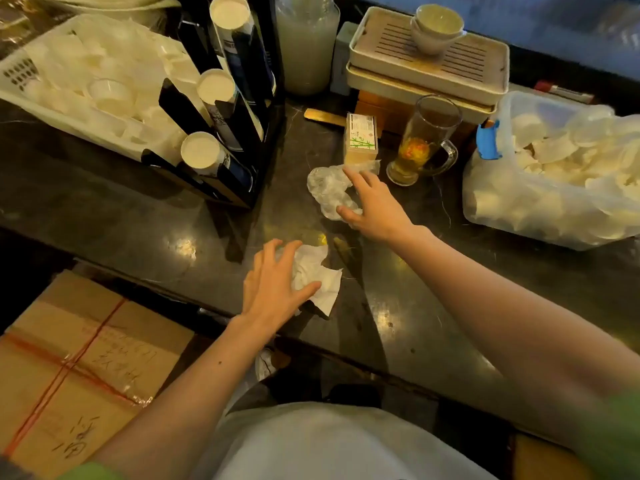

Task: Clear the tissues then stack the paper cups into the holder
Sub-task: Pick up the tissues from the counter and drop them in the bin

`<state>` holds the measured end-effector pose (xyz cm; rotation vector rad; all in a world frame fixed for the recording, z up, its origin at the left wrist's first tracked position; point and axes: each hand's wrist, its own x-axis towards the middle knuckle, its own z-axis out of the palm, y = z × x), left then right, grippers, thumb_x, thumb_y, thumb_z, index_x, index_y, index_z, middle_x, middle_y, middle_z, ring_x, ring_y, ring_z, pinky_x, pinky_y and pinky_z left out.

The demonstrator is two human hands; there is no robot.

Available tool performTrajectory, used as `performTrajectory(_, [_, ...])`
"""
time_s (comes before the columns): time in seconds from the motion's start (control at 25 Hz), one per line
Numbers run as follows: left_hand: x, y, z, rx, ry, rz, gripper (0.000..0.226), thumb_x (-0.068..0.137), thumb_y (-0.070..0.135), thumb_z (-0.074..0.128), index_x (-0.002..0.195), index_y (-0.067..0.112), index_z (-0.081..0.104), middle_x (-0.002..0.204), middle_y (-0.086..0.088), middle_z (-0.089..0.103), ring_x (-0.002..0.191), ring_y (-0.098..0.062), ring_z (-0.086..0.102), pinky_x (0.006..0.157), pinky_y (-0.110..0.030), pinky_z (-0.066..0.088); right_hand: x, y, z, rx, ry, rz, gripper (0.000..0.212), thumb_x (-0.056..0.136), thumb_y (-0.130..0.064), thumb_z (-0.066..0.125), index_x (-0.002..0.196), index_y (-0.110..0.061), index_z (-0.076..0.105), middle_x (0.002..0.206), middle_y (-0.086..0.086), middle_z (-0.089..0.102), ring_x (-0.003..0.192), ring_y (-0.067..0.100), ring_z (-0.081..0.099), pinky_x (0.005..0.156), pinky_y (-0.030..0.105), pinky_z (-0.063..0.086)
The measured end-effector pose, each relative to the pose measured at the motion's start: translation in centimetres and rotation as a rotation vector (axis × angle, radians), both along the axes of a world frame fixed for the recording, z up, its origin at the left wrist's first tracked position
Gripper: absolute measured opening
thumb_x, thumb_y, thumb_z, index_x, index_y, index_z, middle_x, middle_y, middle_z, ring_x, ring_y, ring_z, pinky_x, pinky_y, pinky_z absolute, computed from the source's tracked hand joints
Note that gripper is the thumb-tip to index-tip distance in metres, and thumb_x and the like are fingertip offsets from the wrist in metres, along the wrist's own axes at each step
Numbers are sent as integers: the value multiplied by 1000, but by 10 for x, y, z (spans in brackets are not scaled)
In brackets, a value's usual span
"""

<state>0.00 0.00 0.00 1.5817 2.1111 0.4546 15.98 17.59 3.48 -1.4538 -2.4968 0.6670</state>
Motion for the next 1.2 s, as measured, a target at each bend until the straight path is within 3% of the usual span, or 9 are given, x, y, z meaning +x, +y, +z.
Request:
performTrajectory(0.24, [-9, 8, -9, -72, 53, -184, 79, 78, 66, 66, 145, 47, 29, 153, 0, 21, 139, -27, 26, 98, -50, 44, -26, 22, -4, -1, -85, -61, 76, 91, -43, 63, 154, -32, 21, 159, 12, 26, 142, 36, 31, 109, 49, 37])
performTrajectory(0.48, [-17, 17, -18, -152, 6, -246, 62, 82, 56, 69, 137, 40, 46, 151, 0, 19, 137, -27, 25, 94, -48, 47, -29, 48, -13, -54, -211, -18, 77, 88, -46, 66, 151, -39, 23, 160, 12, 24, 143, 37, 30, 110, 50, 37])
performTrajectory(0.64, [-19, 16, -23, -166, 6, -229, 52, 87, 42, 68, 137, 35, 52, 145, 1, 27, 135, -24, 29, 95, -43, 47, -31, 56, -22, -104, -239, 24, 74, 86, -46, 69, 149, -37, 31, 155, 7, 33, 136, 31, 41, 106, 48, 44])
performTrajectory(0.8, [-23, 19, -24, -147, 6, -217, 41, 92, 34, 64, 132, 35, 56, 134, 3, 37, 127, -20, 38, 87, -34, 47, -30, 58, -30, -113, -287, 72, 69, 86, -48, 67, 146, -37, 36, 148, 6, 43, 129, 30, 48, 98, 46, 49])
performTrajectory(1.0, [-24, 18, -26, -103, -20, -160, 34, 95, 26, 62, 128, 32, 62, 127, 5, 46, 119, -16, 44, 74, -28, 40, -34, 60, -38, 59, -359, 134, 55, 88, -44, 66, 139, -31, 49, 133, 8, 60, 115, 30, 60, 86, 43, 51])
performTrajectory(1.2, [-23, 17, -28, -22, -153, -70, 31, 94, 12, 61, 123, 20, 66, 118, 2, 56, 108, -17, 54, 79, -30, 48, -33, 55, -42, 162, -345, 146, 39, 90, -36, 66, 126, -23, 61, 113, 9, 70, 97, 28, 68, 82, 42, 57])
